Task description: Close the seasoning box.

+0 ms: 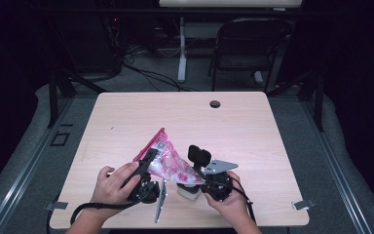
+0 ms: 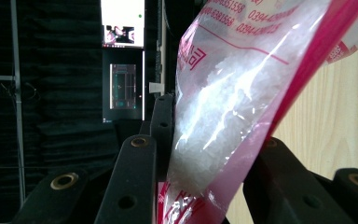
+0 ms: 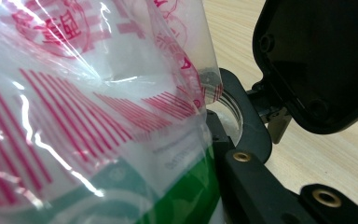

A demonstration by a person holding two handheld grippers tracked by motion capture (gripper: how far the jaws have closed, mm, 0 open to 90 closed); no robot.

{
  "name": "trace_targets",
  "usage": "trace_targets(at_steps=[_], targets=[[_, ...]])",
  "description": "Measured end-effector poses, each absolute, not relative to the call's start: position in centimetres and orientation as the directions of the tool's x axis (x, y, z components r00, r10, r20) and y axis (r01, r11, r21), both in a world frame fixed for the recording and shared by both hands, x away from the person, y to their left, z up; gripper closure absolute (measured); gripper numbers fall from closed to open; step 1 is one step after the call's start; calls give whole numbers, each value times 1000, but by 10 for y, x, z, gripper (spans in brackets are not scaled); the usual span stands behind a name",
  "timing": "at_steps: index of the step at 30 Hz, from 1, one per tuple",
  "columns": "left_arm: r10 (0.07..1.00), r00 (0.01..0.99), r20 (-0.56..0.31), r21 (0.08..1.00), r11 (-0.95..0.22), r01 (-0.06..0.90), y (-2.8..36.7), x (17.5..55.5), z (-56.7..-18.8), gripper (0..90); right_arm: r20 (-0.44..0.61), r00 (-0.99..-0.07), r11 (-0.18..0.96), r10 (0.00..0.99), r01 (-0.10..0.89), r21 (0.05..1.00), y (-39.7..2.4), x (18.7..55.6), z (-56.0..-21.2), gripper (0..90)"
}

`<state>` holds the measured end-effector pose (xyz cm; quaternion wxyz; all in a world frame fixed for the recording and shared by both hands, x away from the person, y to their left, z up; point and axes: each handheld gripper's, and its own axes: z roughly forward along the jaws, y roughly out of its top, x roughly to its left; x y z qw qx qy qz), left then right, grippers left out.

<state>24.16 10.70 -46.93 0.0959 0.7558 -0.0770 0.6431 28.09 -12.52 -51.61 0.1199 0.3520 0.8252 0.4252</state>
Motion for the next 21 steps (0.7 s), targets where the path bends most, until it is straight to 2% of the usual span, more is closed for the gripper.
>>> trace_targets(at_steps=[21], targets=[[8, 164, 986, 48, -969, -244, 107, 241, -469, 723, 99, -725, 396, 682, 480, 783, -125, 281, -517, 900]])
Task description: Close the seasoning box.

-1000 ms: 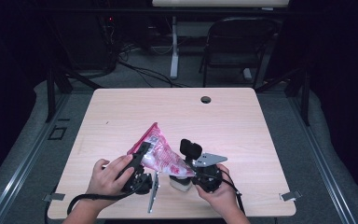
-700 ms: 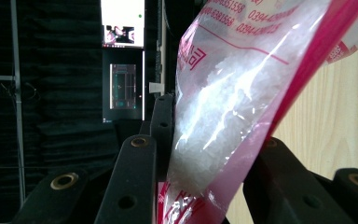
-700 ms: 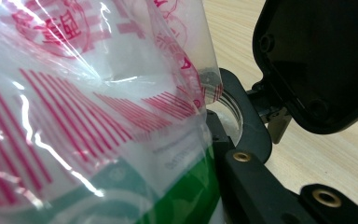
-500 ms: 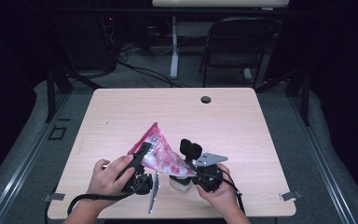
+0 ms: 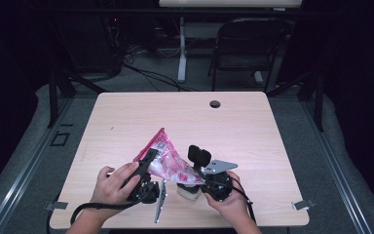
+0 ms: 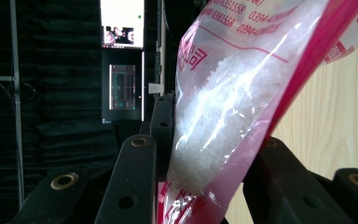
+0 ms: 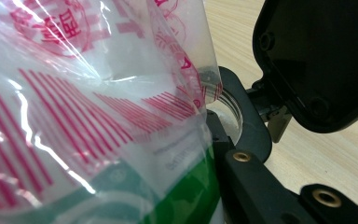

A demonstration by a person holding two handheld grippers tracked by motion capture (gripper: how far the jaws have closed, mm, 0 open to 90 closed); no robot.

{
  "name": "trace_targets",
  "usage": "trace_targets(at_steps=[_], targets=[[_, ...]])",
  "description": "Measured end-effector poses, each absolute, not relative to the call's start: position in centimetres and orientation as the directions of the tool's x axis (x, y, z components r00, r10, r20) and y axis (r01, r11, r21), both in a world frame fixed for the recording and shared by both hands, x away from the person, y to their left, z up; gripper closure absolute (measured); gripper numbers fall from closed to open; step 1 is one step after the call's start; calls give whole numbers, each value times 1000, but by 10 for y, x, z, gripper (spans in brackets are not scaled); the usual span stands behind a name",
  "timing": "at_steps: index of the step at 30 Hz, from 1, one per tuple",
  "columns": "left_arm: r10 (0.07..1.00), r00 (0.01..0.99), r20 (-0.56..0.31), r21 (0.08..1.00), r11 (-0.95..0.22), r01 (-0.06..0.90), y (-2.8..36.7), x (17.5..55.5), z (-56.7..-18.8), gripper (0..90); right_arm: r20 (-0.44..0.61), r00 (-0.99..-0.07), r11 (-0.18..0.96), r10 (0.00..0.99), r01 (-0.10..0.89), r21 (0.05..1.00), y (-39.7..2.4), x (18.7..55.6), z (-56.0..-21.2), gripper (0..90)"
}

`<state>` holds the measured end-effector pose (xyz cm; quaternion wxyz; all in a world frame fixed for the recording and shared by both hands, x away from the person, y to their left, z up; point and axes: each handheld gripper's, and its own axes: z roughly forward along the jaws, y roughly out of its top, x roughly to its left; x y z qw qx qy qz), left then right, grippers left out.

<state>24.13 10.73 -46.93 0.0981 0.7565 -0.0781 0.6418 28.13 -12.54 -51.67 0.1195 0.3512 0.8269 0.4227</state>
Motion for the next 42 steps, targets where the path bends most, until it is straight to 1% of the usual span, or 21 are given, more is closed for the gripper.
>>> trace_targets(at_steps=[20, 42], targets=[[24, 177, 984, 66, -969, -238, 110, 242, -471, 723, 90, -724, 402, 683, 476, 782, -125, 281, -516, 900], [92, 220, 971, 143, -963, -230, 117, 246, -478, 723, 71, -720, 406, 690, 467, 785, -123, 280, -515, 900]])
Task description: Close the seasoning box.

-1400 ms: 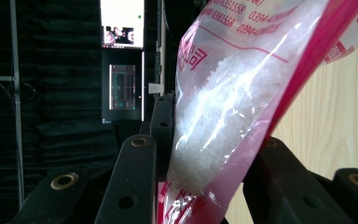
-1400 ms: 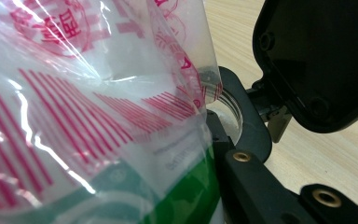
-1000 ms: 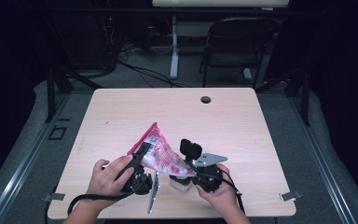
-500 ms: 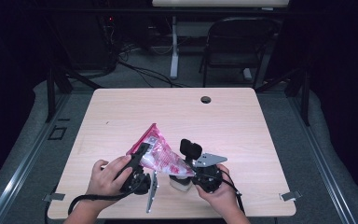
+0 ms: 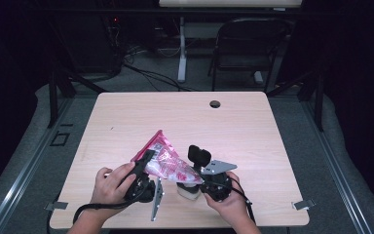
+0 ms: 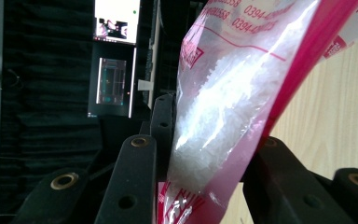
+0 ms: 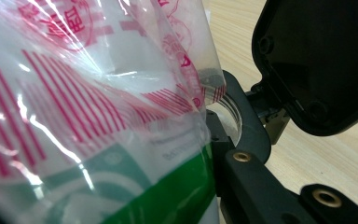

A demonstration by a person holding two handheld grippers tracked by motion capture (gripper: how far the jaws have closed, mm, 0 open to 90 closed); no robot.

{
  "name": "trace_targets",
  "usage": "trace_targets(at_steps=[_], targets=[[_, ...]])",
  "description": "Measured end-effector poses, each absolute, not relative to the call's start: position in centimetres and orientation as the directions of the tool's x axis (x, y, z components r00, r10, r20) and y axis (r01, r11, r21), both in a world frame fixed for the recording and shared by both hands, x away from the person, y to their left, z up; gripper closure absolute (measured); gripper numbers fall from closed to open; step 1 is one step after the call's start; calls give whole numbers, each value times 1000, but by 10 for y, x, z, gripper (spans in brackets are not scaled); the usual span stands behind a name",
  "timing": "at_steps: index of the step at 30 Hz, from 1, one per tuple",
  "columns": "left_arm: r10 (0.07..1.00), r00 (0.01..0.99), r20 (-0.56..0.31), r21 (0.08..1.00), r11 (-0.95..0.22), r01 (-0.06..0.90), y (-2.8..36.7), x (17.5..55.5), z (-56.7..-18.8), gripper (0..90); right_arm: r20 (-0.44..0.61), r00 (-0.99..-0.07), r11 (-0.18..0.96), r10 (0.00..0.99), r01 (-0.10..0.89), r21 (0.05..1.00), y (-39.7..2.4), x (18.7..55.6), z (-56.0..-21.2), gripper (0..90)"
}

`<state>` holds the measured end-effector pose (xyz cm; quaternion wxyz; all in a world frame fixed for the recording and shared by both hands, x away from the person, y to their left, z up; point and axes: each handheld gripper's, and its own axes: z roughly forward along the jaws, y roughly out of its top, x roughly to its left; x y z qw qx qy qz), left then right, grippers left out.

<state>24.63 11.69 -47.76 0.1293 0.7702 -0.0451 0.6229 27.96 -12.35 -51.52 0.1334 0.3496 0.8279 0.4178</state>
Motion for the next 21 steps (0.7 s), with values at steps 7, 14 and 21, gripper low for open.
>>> trace_targets(at_steps=[7, 14, 21], targets=[[114, 249, 962, 170, -961, -217, 119, 248, -480, 724, 71, -716, 403, 694, 469, 786, -123, 280, -515, 900], [119, 257, 959, 177, -960, -215, 120, 249, -483, 724, 71, -712, 399, 698, 470, 787, -123, 280, -515, 900], [130, 265, 955, 190, -958, -215, 122, 250, -484, 725, 71, -711, 394, 700, 467, 792, -122, 280, -515, 900]])
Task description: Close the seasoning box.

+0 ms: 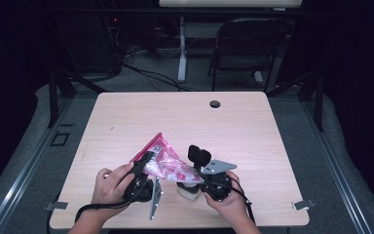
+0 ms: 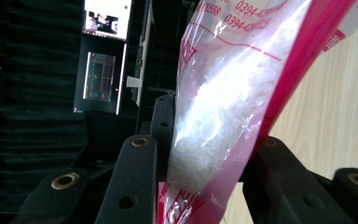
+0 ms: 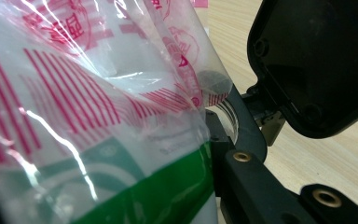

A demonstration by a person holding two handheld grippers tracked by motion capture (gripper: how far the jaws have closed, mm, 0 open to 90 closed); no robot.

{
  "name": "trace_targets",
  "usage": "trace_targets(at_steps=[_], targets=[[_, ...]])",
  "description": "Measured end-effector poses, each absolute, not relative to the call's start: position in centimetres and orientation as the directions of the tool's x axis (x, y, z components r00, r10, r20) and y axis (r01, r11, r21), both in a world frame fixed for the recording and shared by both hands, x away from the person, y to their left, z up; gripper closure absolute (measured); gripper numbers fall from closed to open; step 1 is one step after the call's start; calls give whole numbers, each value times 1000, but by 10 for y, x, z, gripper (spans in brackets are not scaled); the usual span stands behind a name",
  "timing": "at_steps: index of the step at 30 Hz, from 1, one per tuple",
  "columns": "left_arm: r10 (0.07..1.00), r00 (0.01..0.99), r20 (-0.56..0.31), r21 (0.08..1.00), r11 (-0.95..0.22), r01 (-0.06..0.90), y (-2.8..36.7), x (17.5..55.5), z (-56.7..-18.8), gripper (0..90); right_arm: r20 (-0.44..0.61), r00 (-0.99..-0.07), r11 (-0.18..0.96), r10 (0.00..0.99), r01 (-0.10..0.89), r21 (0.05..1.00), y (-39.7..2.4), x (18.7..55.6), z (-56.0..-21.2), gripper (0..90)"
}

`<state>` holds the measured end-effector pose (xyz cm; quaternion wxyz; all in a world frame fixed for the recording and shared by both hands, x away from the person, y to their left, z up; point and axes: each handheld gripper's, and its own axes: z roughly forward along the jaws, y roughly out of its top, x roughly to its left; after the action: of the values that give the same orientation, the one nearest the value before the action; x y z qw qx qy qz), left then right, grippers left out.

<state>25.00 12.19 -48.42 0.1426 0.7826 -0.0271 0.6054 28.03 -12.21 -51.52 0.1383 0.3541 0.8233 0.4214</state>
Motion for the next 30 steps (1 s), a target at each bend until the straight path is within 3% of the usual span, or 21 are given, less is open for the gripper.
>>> trace_targets(at_steps=[30], targets=[[184, 335, 924, 254, -951, -177, 132, 254, -499, 725, 64, -717, 390, 694, 450, 803, -118, 285, -512, 900]])
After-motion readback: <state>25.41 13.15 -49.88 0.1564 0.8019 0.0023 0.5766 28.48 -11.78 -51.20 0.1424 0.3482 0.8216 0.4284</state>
